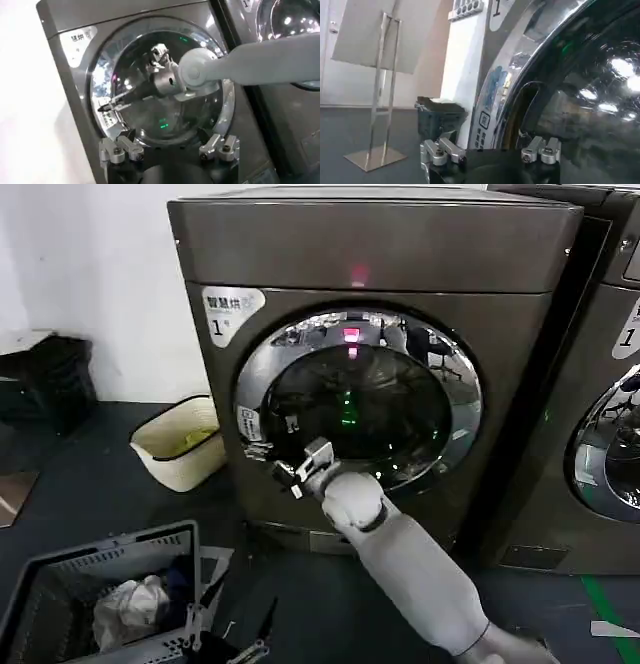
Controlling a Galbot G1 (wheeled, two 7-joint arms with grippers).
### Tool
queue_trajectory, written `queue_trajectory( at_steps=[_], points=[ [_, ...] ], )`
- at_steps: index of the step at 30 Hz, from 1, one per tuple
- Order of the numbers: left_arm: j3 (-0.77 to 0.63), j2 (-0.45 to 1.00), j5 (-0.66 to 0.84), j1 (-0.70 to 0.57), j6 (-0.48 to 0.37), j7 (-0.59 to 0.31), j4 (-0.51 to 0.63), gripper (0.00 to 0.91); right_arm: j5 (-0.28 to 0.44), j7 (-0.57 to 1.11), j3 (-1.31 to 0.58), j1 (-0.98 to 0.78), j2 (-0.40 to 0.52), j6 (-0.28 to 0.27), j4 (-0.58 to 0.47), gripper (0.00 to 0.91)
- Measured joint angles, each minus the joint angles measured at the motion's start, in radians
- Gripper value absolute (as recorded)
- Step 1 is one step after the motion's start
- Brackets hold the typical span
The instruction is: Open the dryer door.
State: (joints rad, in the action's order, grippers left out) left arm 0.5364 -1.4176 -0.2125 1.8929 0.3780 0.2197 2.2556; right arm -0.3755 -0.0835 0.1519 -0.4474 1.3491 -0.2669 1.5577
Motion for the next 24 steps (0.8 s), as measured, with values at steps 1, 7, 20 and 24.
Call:
queue_trajectory(
  at_steps=[1, 7, 20, 24],
  points=[
    [0.000, 0.000, 0.000, 0.001, 0.000, 0.000, 0.001, 0.907, 0.001, 0.000, 0.002, 0.003, 0.004, 0.000, -0.007, 0.907],
    [0.001, 0.002, 0.000, 0.002, 0.004, -0.001, 0.002, 0.907, 0.009, -0.002, 0.013, 0.020, 0.025, 0.002, -0.039, 0.907],
    [0.006, 0.003, 0.006, -0.002, 0.007, -0.002, -0.001, 0.907, 0.011, -0.034, 0.019, 0.036, 0.040, 0.005, -0.071, 0.907],
    [0.007, 0.004, 0.008, -0.005, 0.006, -0.002, -0.003, 0.907, 0.010, -0.075, 0.014, 0.028, 0.027, -0.002, -0.069, 0.907]
  ],
)
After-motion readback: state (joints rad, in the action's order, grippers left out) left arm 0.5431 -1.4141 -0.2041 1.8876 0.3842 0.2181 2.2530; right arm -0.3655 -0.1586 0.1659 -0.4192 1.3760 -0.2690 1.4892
